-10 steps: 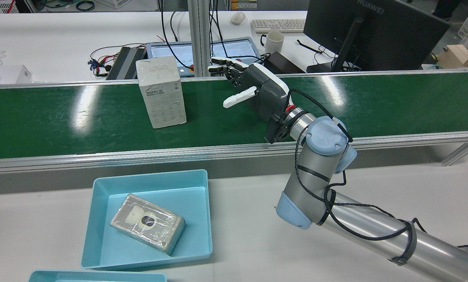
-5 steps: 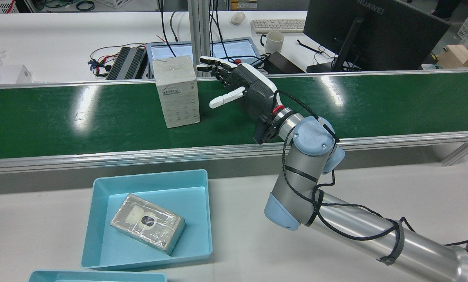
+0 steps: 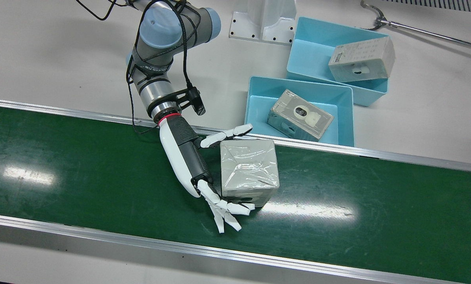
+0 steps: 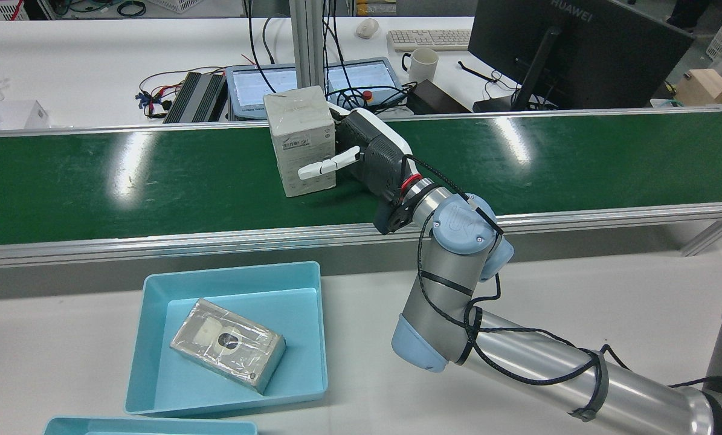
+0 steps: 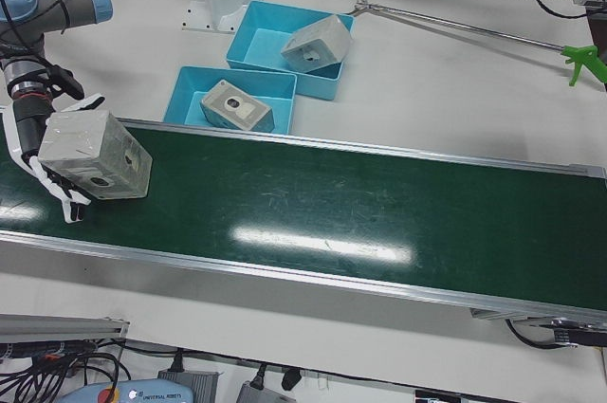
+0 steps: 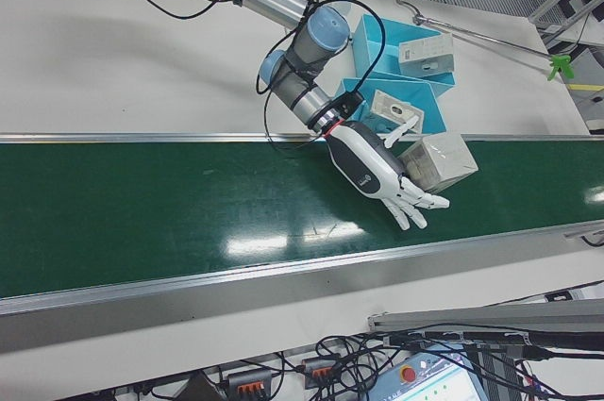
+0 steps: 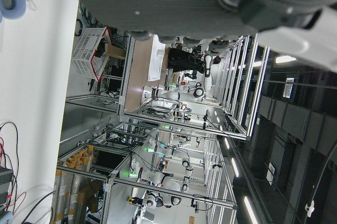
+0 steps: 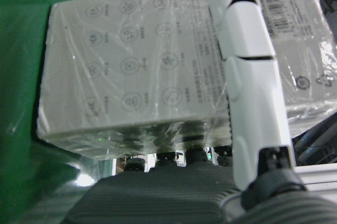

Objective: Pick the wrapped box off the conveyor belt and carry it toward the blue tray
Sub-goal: 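Lift the box off the belt and carry it over the blue tray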

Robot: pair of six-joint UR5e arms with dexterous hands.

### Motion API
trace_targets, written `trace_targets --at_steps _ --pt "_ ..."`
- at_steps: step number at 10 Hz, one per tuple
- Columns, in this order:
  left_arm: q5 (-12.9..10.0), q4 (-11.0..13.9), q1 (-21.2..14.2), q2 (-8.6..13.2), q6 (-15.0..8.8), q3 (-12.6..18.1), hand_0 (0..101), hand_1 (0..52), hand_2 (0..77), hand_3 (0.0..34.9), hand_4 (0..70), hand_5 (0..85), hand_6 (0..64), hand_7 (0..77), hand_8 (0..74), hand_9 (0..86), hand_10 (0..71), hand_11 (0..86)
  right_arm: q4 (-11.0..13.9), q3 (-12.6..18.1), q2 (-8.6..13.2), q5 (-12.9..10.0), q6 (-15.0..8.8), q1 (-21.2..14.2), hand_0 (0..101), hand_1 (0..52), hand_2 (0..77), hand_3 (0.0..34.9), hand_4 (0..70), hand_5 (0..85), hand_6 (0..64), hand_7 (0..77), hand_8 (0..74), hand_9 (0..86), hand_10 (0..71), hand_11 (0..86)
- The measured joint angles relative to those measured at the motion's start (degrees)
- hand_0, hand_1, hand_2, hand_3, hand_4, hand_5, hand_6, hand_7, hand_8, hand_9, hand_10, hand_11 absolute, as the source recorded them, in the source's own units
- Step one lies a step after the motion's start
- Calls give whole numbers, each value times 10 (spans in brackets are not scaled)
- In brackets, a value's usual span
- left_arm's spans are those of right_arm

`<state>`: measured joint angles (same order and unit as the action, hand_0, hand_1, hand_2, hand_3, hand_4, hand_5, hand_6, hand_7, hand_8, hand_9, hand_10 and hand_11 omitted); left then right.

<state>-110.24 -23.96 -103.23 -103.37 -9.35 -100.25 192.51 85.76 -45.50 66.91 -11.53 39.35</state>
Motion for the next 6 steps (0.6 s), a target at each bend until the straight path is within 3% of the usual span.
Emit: trace_targets --at_steps 1,2,3,4,5,6 --pt "0 0 0 0 0 0 0 0 11 0 0 11 5 5 5 5 5 5 1 1 1 -6 0 0 478 125 55 92 82 136 65 202 55 27 5 11" --pt "0 0 0 0 0 0 0 0 11 0 0 11 5 5 5 5 5 5 2 3 1 -11 -1 0 559 235 196 18 207 311 185 355 185 224 71 11" --pt "0 0 0 0 0 0 0 0 11 0 0 5 5 5 5 5 5 5 3 4 1 -15 -1 -1 612 207 229 0 262 349 218 376 245 305 147 11" --pt "0 0 0 0 0 0 0 0 11 0 0 11 5 5 5 5 5 5 6 6 1 -18 -1 -1 612 207 229 0 262 349 218 376 245 305 147 11" --pt "0 0 0 0 0 0 0 0 5 0 0 11 5 5 5 5 5 5 11 12 1 -20 -1 -1 630 153 305 0 305 365 262 387 333 360 245 136" --pt "0 0 0 0 0 0 0 0 11 0 0 11 5 5 5 5 0 5 22 27 1 -21 -2 -1 555 125 327 0 311 365 284 387 355 365 289 213"
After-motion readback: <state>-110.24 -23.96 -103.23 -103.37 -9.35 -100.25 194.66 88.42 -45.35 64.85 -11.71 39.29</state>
